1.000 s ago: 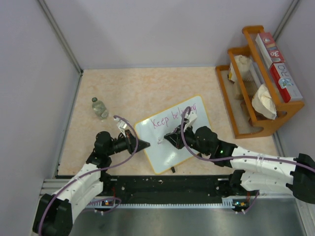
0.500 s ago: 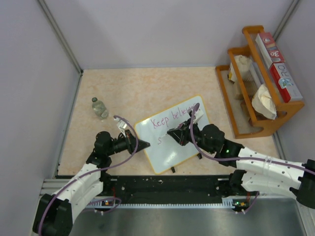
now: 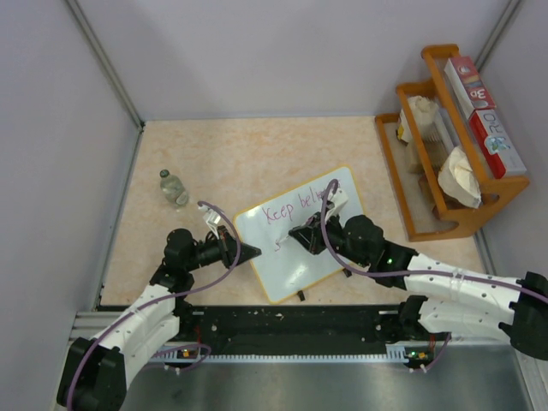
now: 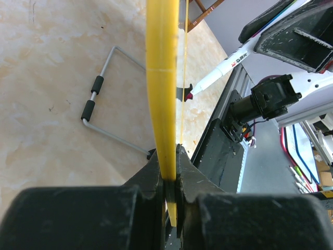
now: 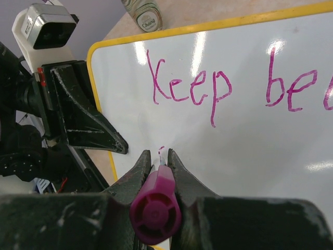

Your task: Write a sentence on the whiteboard

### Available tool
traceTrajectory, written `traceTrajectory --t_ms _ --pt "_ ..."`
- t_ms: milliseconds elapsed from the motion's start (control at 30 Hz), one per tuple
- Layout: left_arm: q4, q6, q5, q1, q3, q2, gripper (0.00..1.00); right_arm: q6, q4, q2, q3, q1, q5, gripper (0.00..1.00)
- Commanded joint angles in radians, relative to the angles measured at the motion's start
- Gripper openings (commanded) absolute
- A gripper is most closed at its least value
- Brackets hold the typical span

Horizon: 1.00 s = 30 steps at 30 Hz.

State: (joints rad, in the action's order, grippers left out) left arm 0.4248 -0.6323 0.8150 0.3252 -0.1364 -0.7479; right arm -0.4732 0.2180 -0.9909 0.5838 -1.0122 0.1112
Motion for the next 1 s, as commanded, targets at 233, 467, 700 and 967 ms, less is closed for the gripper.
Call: traceTrajectory --t_ms 233,467,700,967 --pt "-0.061 0.144 0.029 0.011 0.035 0.005 0.00 -0.019 0.044 0.012 -0.007 0.023 0.041 0.00" --pt "-0.061 0.144 0.029 0.011 0.035 0.004 0.00 -0.021 0.040 0.011 -0.012 0.031 0.044 0.00" --pt "-0.061 0.144 0.029 0.009 0.034 0.002 0.00 -0.015 0.017 0.003 -0.010 0.034 0.067 0.00" --pt "-0.063 0.144 0.029 0.011 0.034 0.001 0.00 -0.010 -0.035 0.046 -0.024 0.061 0.094 0.00"
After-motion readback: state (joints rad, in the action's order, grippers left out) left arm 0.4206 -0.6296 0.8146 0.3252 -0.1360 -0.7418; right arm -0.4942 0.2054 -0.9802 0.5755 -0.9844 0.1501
